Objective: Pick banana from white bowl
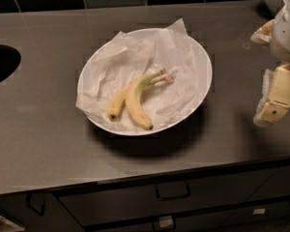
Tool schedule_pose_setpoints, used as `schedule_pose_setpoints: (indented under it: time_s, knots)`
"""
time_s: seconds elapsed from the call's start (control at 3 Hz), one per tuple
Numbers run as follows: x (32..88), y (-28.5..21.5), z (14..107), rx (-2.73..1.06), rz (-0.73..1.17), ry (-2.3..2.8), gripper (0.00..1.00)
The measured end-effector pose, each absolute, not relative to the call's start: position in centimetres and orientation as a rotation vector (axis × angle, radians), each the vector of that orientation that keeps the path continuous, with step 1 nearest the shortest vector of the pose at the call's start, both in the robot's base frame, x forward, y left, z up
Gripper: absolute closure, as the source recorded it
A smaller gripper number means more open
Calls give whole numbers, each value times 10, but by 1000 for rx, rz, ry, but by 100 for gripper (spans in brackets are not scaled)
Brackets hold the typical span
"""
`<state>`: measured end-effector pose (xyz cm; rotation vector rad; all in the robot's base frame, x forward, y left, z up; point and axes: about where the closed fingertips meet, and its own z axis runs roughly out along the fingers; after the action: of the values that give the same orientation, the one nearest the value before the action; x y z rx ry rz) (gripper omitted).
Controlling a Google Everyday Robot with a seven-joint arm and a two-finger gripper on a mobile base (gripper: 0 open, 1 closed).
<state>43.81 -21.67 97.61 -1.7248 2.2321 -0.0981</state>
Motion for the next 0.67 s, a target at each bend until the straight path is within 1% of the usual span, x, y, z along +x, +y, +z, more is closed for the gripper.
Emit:
schedule_pose_setpoints:
  time_s: [0.67]
  knots:
    - [442,-209,982,-1750,-108,2199,0]
